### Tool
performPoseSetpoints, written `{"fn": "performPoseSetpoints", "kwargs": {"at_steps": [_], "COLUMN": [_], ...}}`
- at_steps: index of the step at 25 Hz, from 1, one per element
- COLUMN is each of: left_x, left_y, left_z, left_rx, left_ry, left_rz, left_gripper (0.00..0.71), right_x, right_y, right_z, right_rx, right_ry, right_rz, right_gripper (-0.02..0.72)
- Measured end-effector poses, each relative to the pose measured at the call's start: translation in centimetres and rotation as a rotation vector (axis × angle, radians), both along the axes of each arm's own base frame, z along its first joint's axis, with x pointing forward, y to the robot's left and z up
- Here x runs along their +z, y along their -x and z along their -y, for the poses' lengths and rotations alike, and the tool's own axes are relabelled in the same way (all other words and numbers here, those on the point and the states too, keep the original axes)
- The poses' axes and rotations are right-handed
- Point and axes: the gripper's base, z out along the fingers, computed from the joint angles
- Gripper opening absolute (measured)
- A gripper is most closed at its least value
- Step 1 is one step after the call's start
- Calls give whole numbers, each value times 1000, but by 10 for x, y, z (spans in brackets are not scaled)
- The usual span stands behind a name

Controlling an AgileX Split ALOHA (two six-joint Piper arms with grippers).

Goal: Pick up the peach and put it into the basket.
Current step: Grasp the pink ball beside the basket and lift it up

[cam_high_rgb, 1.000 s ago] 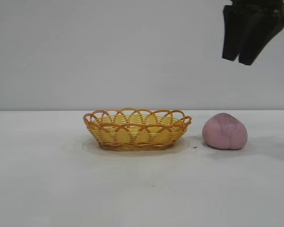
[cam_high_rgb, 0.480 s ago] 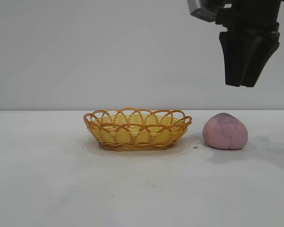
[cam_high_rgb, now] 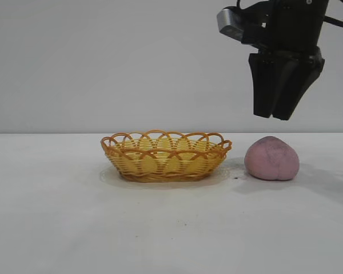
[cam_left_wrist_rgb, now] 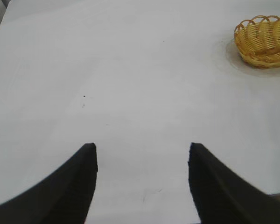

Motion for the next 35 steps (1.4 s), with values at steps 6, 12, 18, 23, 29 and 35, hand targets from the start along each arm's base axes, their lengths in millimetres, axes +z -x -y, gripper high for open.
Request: {"fn": "performPoseSetpoints", "kwargs": {"at_steps": [6,12,18,23,29,35], "left_x": [0,0,0,0,0,0], "left_y": [0,0,0,0,0,0], "left_z": [0,0,0,0,0,0], "left_rx": [0,0,0,0,0,0], "left_ry": [0,0,0,0,0,0], "left_rz": [0,0,0,0,0,0], "left_gripper": [380,380,380,380,380,380], "right_x": [-1,-16,-29,-35,-45,-43], "right_y": [-4,-11,-17,-20,-21,-23], "right_z": [1,-1,-2,-2,-1,1], "right_rx": [-4,-2,0,1,6,23], "right_ry": [5,19,33,44,60,85], "right_rz": [30,15,8,13,1,11], "right_gripper": [367,318,323,323,170,0]}}
